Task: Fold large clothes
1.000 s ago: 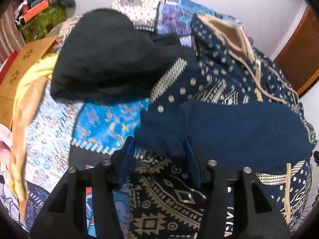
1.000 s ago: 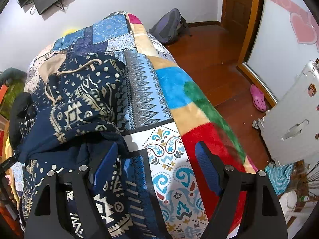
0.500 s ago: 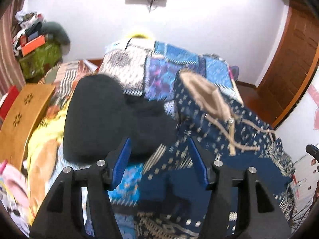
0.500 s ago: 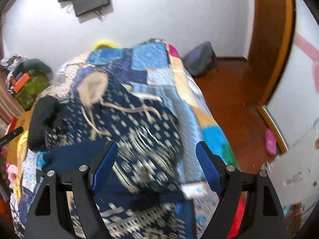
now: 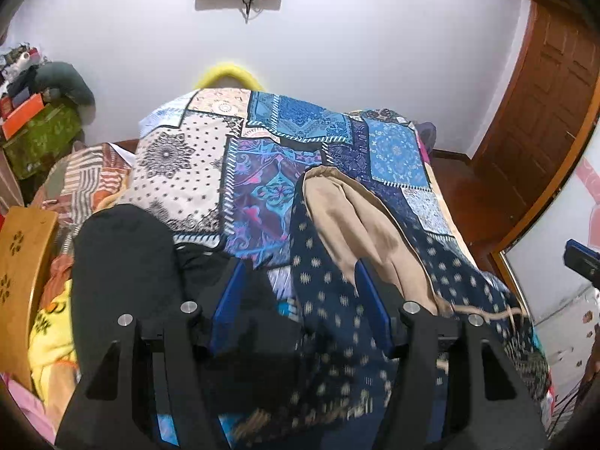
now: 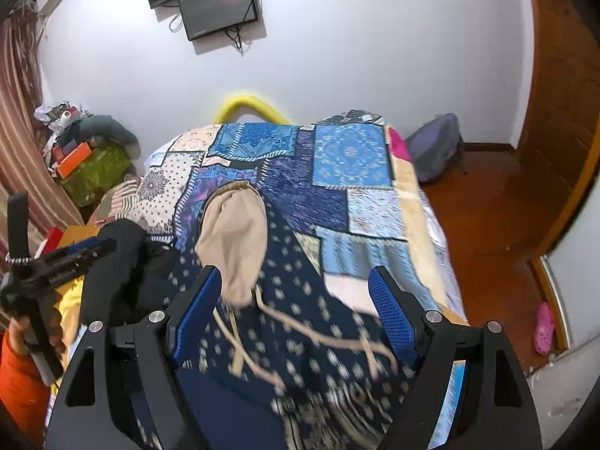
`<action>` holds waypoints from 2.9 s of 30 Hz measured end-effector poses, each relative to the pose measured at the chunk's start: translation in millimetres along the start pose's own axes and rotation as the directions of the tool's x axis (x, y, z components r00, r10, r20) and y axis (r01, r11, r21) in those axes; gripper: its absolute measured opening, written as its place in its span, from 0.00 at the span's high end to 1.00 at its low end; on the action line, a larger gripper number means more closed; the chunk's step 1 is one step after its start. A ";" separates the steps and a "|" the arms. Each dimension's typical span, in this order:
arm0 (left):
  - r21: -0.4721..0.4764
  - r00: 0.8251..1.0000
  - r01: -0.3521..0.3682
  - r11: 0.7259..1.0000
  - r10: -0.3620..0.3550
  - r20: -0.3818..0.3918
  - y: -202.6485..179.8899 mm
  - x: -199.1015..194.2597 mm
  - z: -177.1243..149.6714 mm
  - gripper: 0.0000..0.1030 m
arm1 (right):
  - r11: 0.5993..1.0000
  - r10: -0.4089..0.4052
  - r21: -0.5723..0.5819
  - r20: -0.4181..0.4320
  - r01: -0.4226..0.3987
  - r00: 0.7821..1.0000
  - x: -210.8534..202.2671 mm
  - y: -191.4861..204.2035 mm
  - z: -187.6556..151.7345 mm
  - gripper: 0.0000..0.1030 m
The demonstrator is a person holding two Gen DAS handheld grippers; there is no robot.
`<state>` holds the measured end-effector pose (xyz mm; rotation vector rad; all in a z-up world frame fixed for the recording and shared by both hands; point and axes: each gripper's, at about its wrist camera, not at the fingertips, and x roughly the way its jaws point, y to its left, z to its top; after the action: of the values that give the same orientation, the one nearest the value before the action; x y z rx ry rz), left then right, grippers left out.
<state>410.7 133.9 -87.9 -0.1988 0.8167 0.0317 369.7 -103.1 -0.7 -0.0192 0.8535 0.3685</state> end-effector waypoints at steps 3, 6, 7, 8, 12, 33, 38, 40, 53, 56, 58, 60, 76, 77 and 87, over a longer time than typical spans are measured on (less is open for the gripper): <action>-0.028 0.999 0.012 1.000 -0.013 -0.045 3.8 36.7 15.4 0.42 | 1.000 0.016 -0.005 -0.050 -0.016 0.999 39.2 5.6 13.8 0.24; -0.048 0.996 -0.024 0.999 0.020 -0.086 7.2 71.3 25.6 0.42 | 1.000 0.015 -0.001 -0.100 -0.015 0.995 79.2 11.2 23.6 0.24; -0.049 0.995 -0.033 0.998 0.028 -0.100 7.6 82.4 27.9 0.42 | 1.000 0.009 -0.001 -0.116 -0.009 0.993 88.8 12.1 27.2 0.24; -0.052 0.993 -0.032 0.998 0.026 -0.112 7.6 92.8 29.8 0.42 | 1.000 0.004 0.000 -0.142 -0.004 0.990 106.8 14.6 29.9 0.24; -0.055 0.987 -0.012 0.998 0.003 -0.160 6.0 131.7 30.8 0.42 | 1.000 -0.021 -0.006 -0.232 0.020 0.973 159.0 18.5 36.5 0.24; -0.103 0.970 0.073 0.992 -0.095 -0.222 12.1 151.4 3.0 0.93 | 0.995 -0.010 0.093 -0.334 0.044 0.942 202.9 2.0 22.3 0.91; -0.070 0.980 0.093 0.993 -0.104 -0.170 9.1 97.6 7.4 0.94 | 0.996 0.007 0.084 -0.267 0.016 0.964 152.5 -2.2 23.8 0.91; -0.050 0.982 0.117 0.992 -0.123 -0.141 3.7 68.9 7.7 0.94 | 0.998 0.002 0.056 -0.238 0.012 0.971 125.9 -0.2 24.5 0.91; 0.108 0.962 0.271 0.956 -0.266 -0.059 -50.6 -69.2 -44.1 0.94 | 1.000 -0.007 0.016 -0.086 0.009 0.996 -42.5 -13.8 -37.1 0.92; 0.153 0.960 0.278 0.948 -0.272 -0.064 -58.3 -87.0 -69.9 0.94 | 0.999 0.006 0.036 -0.075 -0.004 0.997 -63.5 -18.8 -62.5 0.92; 0.180 0.961 0.276 0.944 -0.266 -0.081 -63.3 -92.4 -88.4 0.94 | 0.999 0.003 0.035 -0.075 -0.001 0.997 -70.8 -20.4 -77.8 0.92; 0.186 0.956 0.290 0.939 -0.275 -0.100 -64.0 -94.0 -104.8 0.94 | 0.999 -0.006 0.034 -0.084 0.009 0.996 -74.7 -22.0 -94.0 0.92; 0.131 0.947 0.192 0.973 -0.149 -0.283 -15.5 -60.5 -220.6 0.93 | 0.990 -0.084 0.096 -0.209 0.106 0.974 -69.0 -45.9 -197.5 0.92; 0.139 0.950 0.184 0.973 -0.140 -0.279 -15.0 -62.0 -222.8 0.93 | 0.989 -0.091 0.095 -0.213 0.113 0.973 -69.5 -47.1 -200.9 0.92; 0.220 0.983 0.116 0.968 -0.080 -0.167 -15.1 -112.2 -211.8 0.61 | 0.988 -0.100 0.102 -0.129 0.114 0.987 -103.9 -49.2 -183.1 0.92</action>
<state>182.8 84.6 -145.2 -0.0228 0.9592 -0.1737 189.5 -211.2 -51.3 0.0133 0.9903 0.2210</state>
